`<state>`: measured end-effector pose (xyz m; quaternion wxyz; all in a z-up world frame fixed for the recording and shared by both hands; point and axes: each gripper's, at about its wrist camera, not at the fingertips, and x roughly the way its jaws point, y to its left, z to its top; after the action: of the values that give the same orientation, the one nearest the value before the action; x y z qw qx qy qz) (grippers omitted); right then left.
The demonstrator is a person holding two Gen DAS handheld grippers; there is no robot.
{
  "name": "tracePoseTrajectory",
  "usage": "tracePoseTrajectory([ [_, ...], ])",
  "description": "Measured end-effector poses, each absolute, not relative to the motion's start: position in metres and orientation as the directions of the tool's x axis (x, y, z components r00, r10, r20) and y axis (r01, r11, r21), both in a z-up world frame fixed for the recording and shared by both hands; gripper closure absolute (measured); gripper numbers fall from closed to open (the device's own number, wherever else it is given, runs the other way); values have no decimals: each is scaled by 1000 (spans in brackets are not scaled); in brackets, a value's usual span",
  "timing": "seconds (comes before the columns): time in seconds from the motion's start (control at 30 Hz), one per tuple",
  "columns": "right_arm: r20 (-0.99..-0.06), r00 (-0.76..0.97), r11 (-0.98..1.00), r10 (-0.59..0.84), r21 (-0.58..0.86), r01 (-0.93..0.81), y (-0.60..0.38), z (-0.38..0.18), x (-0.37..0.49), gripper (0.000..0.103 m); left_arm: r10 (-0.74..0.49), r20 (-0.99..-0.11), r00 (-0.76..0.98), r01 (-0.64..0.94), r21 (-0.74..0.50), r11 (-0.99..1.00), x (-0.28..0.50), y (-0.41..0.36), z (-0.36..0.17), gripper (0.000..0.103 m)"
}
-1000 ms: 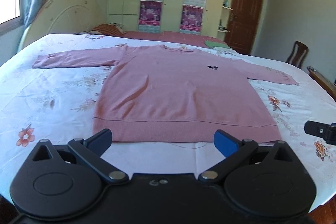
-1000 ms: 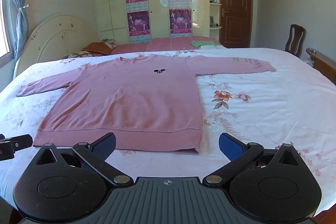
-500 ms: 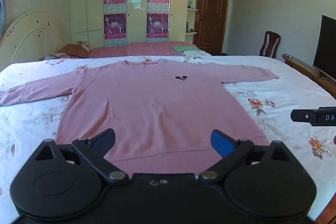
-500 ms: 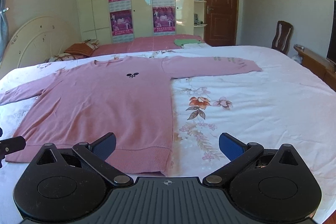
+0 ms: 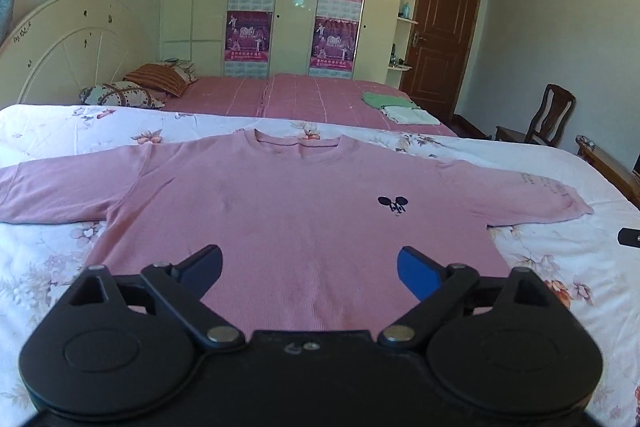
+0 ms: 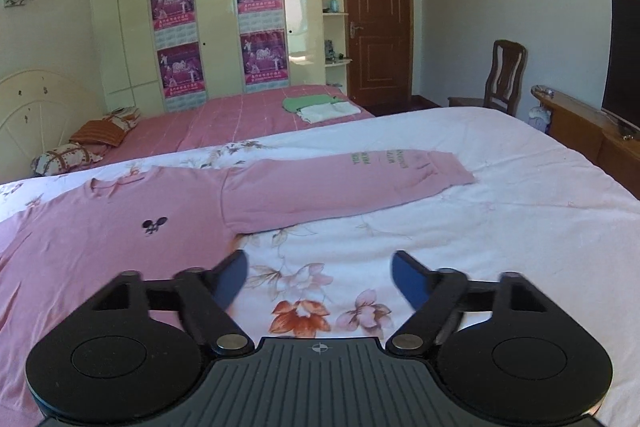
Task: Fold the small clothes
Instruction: 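Grasp the sweatshirt sleeve cuff with the right gripper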
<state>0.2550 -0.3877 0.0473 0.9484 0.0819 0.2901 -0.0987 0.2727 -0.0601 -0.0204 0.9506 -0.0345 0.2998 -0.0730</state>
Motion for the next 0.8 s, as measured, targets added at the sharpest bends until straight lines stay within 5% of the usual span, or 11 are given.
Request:
tracePoseTrajectory([
  [0.13, -577, 804, 954, -146, 134, 269, -424, 31, 292, 34, -96, -593, 800, 80, -53, 995, 307, -68, -35, 31],
  [0.23, -588, 796, 941, -144, 167, 293, -453, 17, 320, 56, -62, -602, 796, 72, -8, 997, 327, -74, -45, 42],
  [0.8, -596, 793, 636, -128, 564, 527, -658, -59, 407, 60, 2, -680, 733, 10, 14, 1000, 397, -81, -87, 30],
])
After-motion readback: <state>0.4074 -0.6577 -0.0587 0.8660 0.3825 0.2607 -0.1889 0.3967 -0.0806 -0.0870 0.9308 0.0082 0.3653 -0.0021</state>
